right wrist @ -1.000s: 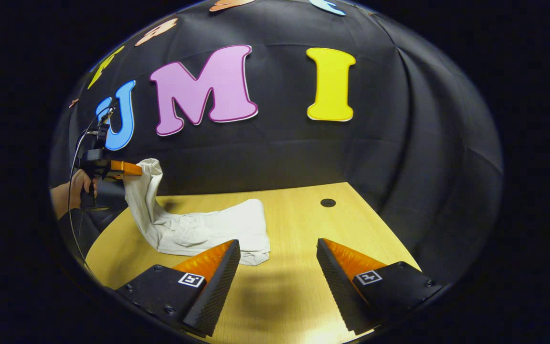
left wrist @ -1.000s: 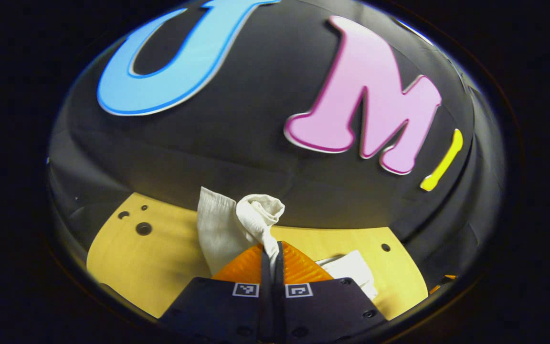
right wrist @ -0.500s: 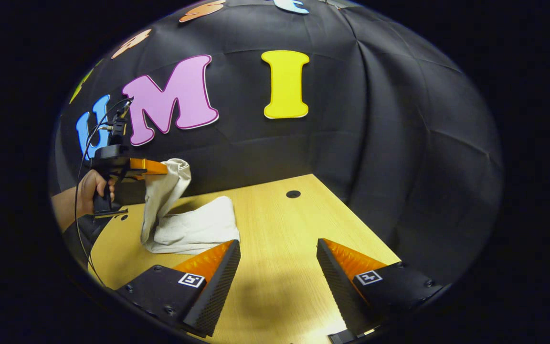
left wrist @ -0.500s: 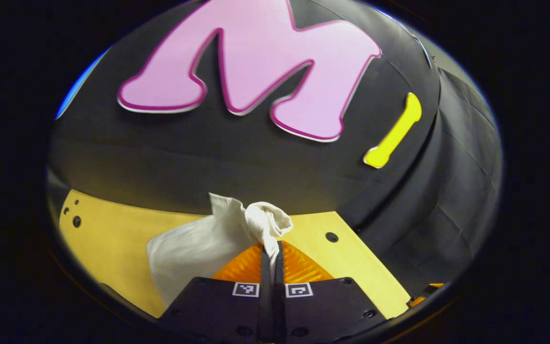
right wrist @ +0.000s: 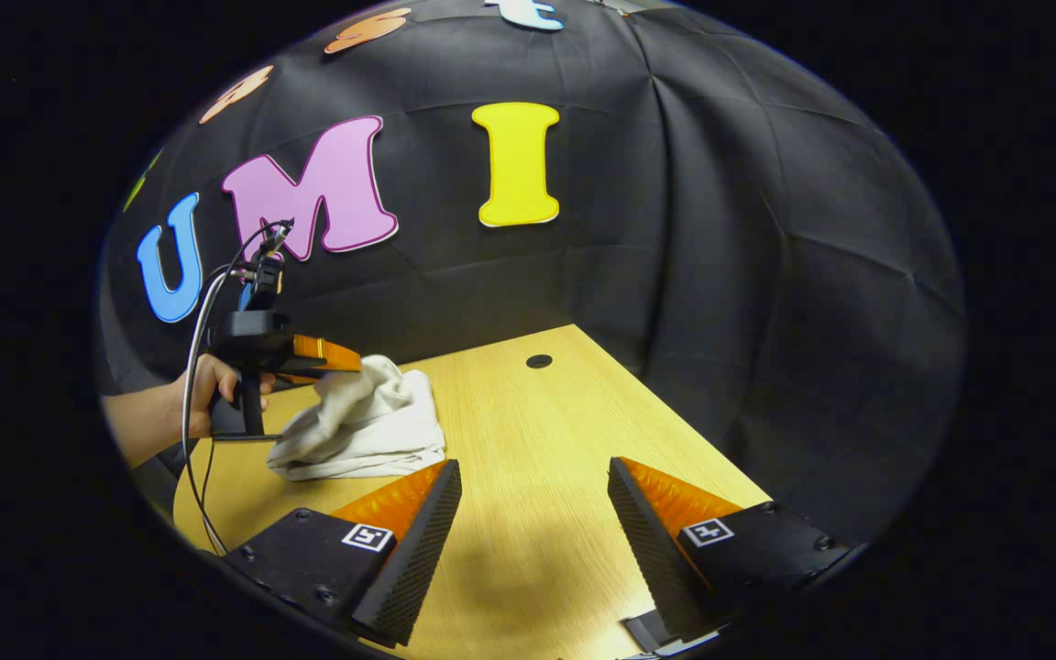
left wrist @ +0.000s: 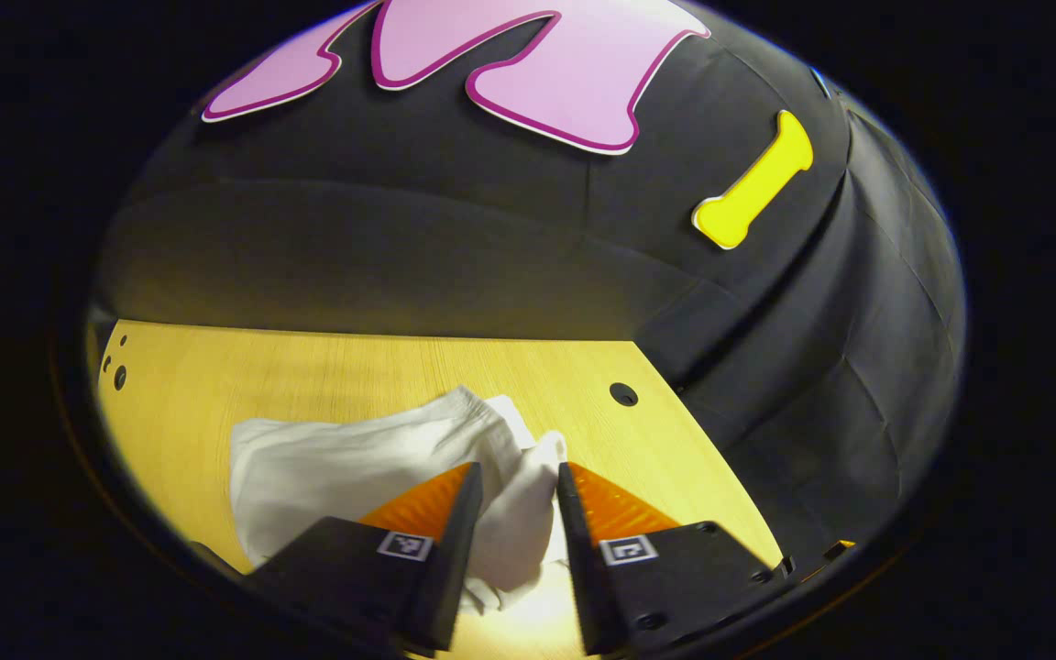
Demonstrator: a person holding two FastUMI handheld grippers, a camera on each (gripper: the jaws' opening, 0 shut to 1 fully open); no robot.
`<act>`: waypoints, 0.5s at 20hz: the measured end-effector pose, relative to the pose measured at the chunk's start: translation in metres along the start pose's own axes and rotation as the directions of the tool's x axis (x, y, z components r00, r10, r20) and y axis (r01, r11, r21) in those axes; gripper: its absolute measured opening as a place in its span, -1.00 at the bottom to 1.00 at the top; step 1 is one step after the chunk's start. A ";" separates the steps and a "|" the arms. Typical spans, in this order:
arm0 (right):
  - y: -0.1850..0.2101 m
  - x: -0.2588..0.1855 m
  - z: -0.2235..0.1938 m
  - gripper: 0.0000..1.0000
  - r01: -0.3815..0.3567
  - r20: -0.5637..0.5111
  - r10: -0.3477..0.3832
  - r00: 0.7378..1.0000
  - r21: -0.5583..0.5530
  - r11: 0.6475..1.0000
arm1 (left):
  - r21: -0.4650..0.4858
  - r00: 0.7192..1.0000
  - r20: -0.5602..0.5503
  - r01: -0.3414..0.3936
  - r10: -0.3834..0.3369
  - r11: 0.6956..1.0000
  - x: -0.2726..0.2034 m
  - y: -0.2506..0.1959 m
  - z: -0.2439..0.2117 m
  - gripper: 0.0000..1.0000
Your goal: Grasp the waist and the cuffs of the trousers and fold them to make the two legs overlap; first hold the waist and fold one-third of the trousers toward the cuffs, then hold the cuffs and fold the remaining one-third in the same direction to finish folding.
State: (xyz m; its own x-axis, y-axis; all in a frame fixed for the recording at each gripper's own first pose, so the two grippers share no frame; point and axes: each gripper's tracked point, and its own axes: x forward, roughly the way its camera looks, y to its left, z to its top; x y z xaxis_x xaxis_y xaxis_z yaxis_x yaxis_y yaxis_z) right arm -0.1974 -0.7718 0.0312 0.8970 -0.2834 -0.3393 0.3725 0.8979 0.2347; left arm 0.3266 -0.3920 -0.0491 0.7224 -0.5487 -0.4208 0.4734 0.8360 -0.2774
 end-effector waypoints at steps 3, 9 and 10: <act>0.011 -0.013 0.005 0.96 -0.009 0.019 0.010 1.000 -0.023 1.000 | 0.021 0.999 0.043 -0.028 0.027 0.999 -0.041 0.014 -0.004 0.80; 0.056 -0.058 0.010 0.96 -0.085 0.038 0.087 0.995 -0.063 0.994 | 0.044 0.971 0.218 -0.106 0.094 0.993 -0.176 0.041 -0.024 0.94; 0.065 -0.067 0.012 0.96 -0.096 0.047 0.100 0.994 -0.070 0.993 | 0.057 0.962 0.249 -0.128 0.110 0.990 -0.204 0.046 -0.030 0.94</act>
State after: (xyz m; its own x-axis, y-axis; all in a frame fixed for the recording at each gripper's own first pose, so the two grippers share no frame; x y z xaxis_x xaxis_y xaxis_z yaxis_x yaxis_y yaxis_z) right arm -0.2306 -0.6983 0.0800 0.9398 -0.2077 -0.2715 0.2666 0.9424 0.2018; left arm 0.1858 -0.2415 -0.0021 0.8727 -0.4355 -0.2209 0.4049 0.8982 -0.1711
